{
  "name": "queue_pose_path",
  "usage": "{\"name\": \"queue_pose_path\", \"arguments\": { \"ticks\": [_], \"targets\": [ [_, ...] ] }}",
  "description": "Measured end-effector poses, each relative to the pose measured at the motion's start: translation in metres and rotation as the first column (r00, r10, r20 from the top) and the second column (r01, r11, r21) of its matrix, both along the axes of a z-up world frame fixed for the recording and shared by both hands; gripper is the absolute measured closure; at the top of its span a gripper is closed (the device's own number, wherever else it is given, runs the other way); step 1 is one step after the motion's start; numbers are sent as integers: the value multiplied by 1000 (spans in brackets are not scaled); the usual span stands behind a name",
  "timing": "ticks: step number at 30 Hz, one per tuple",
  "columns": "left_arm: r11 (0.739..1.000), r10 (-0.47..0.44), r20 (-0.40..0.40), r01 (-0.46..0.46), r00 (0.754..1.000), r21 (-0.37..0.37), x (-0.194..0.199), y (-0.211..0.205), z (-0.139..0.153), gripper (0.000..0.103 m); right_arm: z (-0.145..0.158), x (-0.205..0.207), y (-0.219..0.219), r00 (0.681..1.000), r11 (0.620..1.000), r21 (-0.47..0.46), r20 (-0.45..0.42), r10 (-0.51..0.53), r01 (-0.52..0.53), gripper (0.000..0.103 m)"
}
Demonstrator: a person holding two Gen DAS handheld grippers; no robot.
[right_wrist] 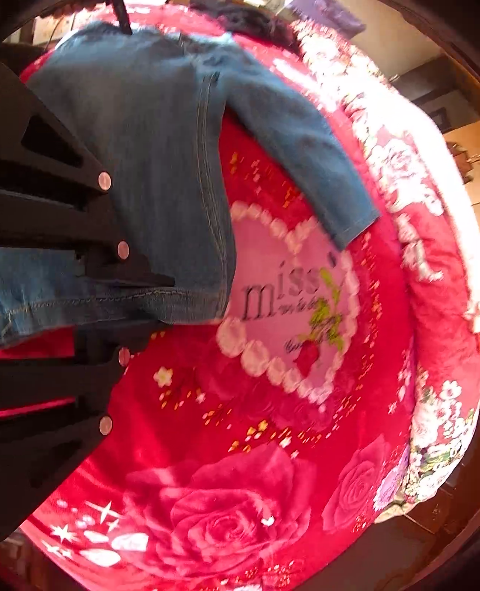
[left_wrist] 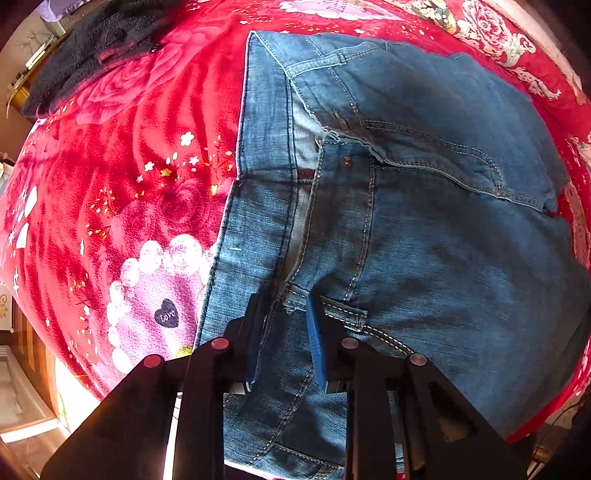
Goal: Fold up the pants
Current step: 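Grasp the jeans waistband with the left gripper while the right gripper grasps the leg hem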
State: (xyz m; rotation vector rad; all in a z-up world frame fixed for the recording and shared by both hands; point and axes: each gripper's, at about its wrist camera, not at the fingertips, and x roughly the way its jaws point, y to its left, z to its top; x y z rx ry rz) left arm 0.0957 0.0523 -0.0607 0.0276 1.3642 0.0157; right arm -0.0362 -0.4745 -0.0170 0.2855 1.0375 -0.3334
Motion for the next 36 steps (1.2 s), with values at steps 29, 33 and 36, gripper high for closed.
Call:
{"name": "queue_pose_path", "arguments": {
  "ticks": [29, 33, 36],
  "targets": [
    [967, 26, 3, -24, 1000, -255, 19, 19, 82, 45, 47, -45, -19, 995, 981, 189, 98, 23, -41, 92],
    [941, 105, -56, -117, 993, -318, 86, 11, 49, 37, 62, 46, -23, 987, 954, 292, 162, 21, -69, 74],
    [928, 162, -132, -197, 978, -316, 105, 5, 26, 37, 55, 121, -25, 986, 937, 347, 165, -15, -43, 73]
  ]
}}
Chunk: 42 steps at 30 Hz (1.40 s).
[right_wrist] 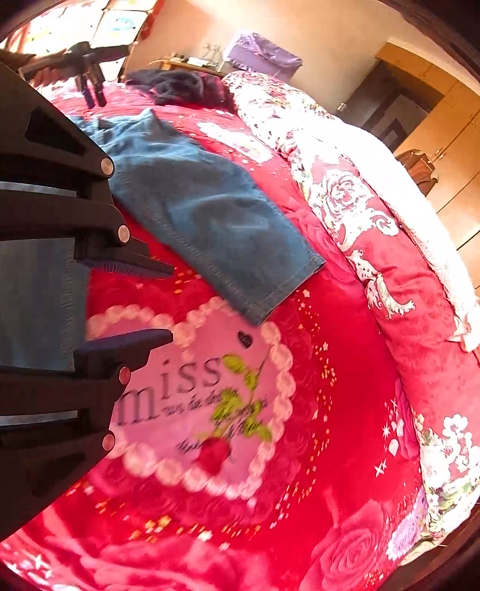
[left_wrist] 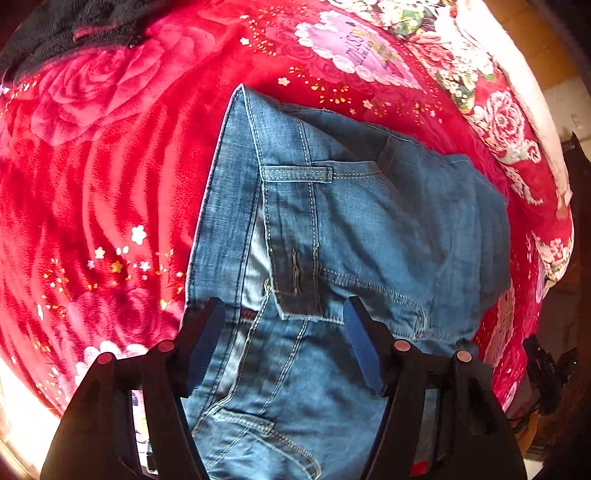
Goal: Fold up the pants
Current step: 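Grasp the jeans waistband with the left gripper while the right gripper grasps the leg hem, then lift the waistband with the left gripper while the right gripper lifts the hem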
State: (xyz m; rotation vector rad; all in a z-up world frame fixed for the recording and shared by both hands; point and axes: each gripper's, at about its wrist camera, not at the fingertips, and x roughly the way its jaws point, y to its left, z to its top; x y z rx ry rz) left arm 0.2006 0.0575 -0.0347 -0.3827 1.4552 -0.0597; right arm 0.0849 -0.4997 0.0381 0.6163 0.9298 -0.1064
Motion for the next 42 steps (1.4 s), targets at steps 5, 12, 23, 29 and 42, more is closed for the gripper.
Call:
{"name": "queue_pose_path", "arguments": {
  "ticks": [5, 12, 23, 29, 42],
  "targets": [
    [1000, -13, -27, 13, 1000, 0, 8, -17, -10, 37, -42, 90, -5, 994, 993, 83, -76, -80, 86, 73],
    [986, -82, -23, 84, 996, 147, 28, -39, -28, 42, -75, 134, -1, 991, 998, 26, -122, -49, 53, 94],
    [993, -65, -17, 67, 998, 94, 23, -8, -5, 55, -57, 98, -32, 994, 999, 3, -94, -48, 48, 65],
    [988, 133, -23, -135, 991, -80, 69, 64, 18, 37, -23, 132, -44, 998, 998, -58, -51, -24, 21, 49],
    [984, 176, -99, -177, 980, -8, 136, 53, -5, 36, -47, 263, 0, 989, 987, -104, -98, 110, -121, 40]
  ]
}}
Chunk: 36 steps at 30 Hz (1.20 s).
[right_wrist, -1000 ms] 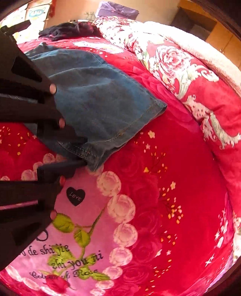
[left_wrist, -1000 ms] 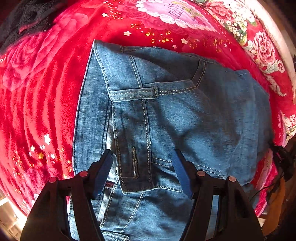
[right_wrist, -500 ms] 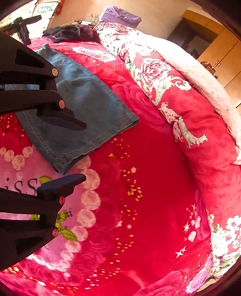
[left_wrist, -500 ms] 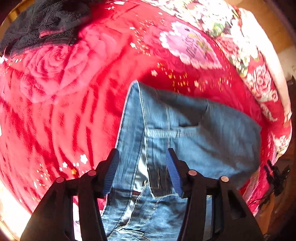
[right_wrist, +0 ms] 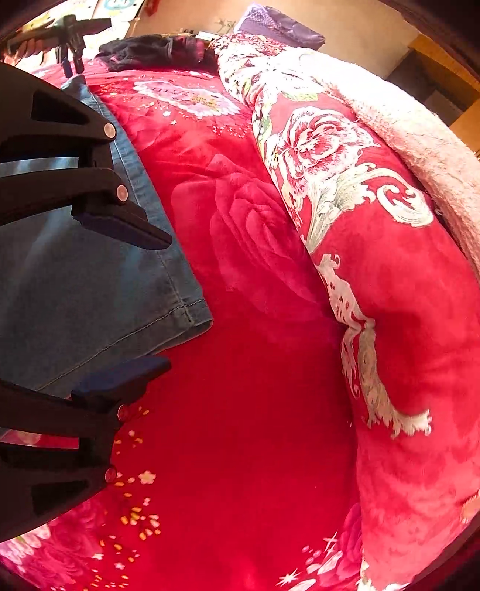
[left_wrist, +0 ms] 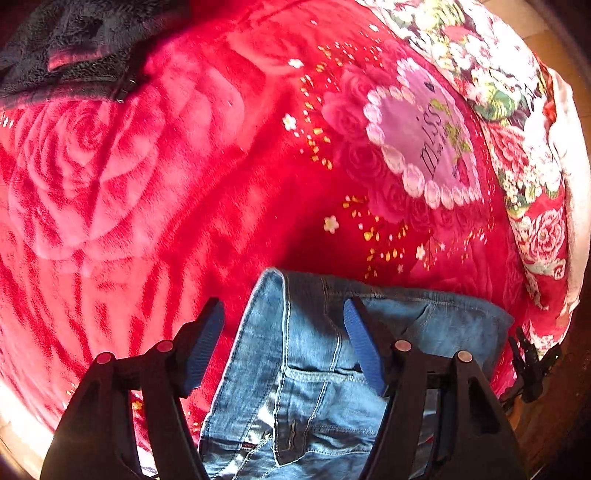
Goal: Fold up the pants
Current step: 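Lift the waistband with the left gripper while the right gripper lifts the hem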
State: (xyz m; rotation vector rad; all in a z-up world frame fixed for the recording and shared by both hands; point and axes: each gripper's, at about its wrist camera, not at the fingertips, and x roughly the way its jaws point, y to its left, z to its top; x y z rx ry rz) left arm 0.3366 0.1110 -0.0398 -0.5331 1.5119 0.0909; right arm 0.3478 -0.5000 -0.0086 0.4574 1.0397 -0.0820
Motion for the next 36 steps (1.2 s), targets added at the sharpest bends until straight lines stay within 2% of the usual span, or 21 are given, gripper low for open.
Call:
{"name": "queue_pose_path", "arguments": {
  "ticks": [3, 6, 8, 10, 11, 12, 14, 15, 16, 19, 22, 26, 29, 32, 34, 36],
  "targets": [
    [997, 14, -46, -17, 999, -75, 7, 6, -14, 36, -13, 19, 8, 999, 999, -29, -33, 29, -30, 39],
    [999, -30, -95, 26, 995, -48, 13, -4, -35, 36, -26, 29, 18, 997, 998, -57, -67, 38, -41, 30],
    [997, -54, -109, 47, 993, -69, 13, -14, -46, 35, -27, 31, 25, 997, 994, -92, -56, 49, -54, 29],
    [995, -99, -67, 97, 993, -35, 13, -26, -42, 33, -26, 32, 33, 995, 986, -151, -80, 65, -76, 39],
    [992, -126, -44, 124, 991, -35, 12, -33, -38, 36, -25, 32, 37, 994, 980, -180, -90, 70, -85, 61],
    [989, -143, -23, 143, 989, -27, 10, -38, -33, 55, -23, 30, 39, 993, 977, -194, -97, 71, -89, 83],
    [982, -189, -2, 189, 982, 25, 4, -48, -24, 83, -16, 24, 40, 993, 978, -184, -91, 78, -94, 89],
    [972, -217, 9, 215, 976, 90, 1, -53, -19, 91, -11, 19, 42, 993, 976, -197, -81, 80, -95, 90],
    [956, -252, 31, 244, 967, 161, -4, -59, -11, 91, -4, 14, 45, 994, 973, -209, -70, 83, -96, 90],
    [907, -337, 118, 288, 934, 307, -26, -83, 20, 91, 22, -8, 55, 996, 969, -231, -25, 89, -92, 90],
    [865, -403, 216, 294, 889, 406, -57, -100, 57, 91, 56, -41, 56, 996, 969, -236, 33, 89, -78, 90],
    [845, -447, 331, 271, 831, 461, -102, -100, 103, 91, 102, -102, 56, 989, 969, -239, 110, 98, -69, 90],
    [850, -449, 405, 242, 796, 468, -144, -96, 130, 91, 133, -161, 56, 980, 971, -233, 173, 98, -56, 90],
    [872, -430, 460, 226, 777, 433, -183, -88, 145, 91, 147, -231, 54, 970, 979, -200, 224, 92, -46, 90],
    [885, -415, 479, 222, 773, 408, -211, -81, 144, 91, 146, -282, 51, 967, 983, -180, 238, 88, -46, 90],
    [893, -407, 467, 232, 785, 387, -238, -74, 131, 91, 135, -331, 47, 968, 987, -151, 237, 81, -45, 90]
  ]
}}
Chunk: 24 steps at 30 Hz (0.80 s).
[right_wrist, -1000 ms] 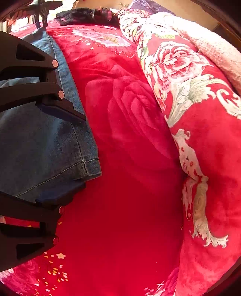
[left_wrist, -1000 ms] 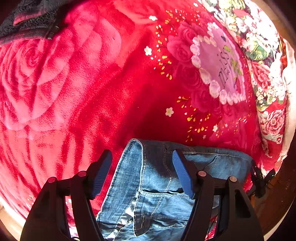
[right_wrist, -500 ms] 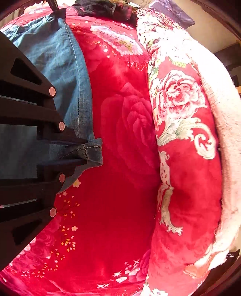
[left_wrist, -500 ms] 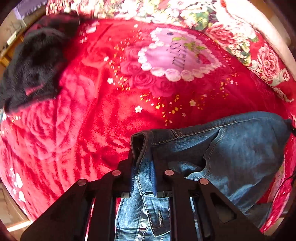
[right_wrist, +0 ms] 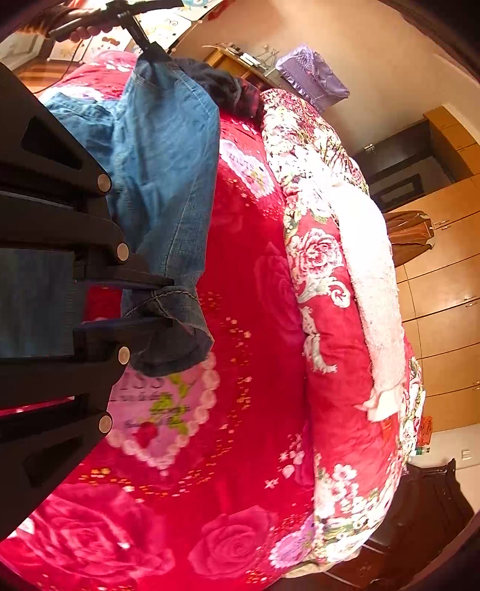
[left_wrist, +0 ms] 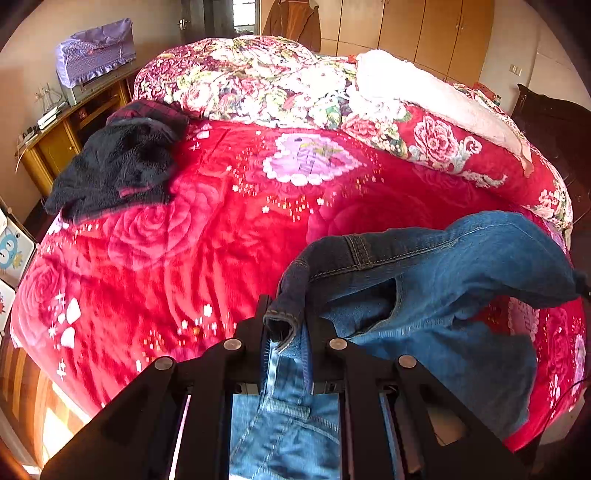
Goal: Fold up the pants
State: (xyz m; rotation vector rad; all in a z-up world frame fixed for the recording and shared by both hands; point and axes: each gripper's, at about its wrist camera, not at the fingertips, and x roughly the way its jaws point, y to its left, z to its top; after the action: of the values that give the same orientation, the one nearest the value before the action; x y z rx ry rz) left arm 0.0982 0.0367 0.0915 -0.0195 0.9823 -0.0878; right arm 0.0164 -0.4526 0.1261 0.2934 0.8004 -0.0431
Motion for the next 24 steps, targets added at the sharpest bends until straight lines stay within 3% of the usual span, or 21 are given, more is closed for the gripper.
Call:
{"name": "queue_pose_path", "arguments": {
  "ticks": [4, 7, 9, 13, 15, 17, 19, 21, 24],
  "targets": [
    [999, 23, -154, -28, 988, -30, -43, 13, -60, 91, -62, -86, -6, 995, 997, 53, -85, -50, 54, 90],
    [995, 49, -330, -75, 943, -68, -54, 23, -111, 91, -123, -117, -10, 970, 993, 53, -226, -93, 108, 87],
    [990, 63, -363, -105, 930, -97, -60, 32, -117, 89, -145, -135, -12, 958, 985, 83, -261, -123, 149, 86],
    [980, 79, -353, -138, 932, -145, -82, 50, -97, 82, -133, -171, -19, 967, 957, 196, -186, -177, 213, 80],
    [956, 81, -368, -176, 926, -233, -92, 59, -91, 72, -124, -181, -21, 970, 942, 248, -146, -195, 227, 61],
    [921, 83, -378, -216, 922, -325, -97, 61, -88, 58, -121, -183, -24, 969, 924, 299, -129, -210, 240, 53],
    [881, 74, -378, -238, 923, -410, -97, 57, -88, 51, -123, -177, -26, 968, 903, 349, -126, -219, 250, 53],
    [862, 58, -389, -243, 920, -446, -94, 46, -95, 45, -129, -168, -28, 964, 882, 391, -141, -226, 264, 53],
    [830, 41, -452, -282, 891, -482, -86, 32, -117, 45, -145, -155, -31, 955, 846, 446, -175, -239, 293, 52]
  ]
}}
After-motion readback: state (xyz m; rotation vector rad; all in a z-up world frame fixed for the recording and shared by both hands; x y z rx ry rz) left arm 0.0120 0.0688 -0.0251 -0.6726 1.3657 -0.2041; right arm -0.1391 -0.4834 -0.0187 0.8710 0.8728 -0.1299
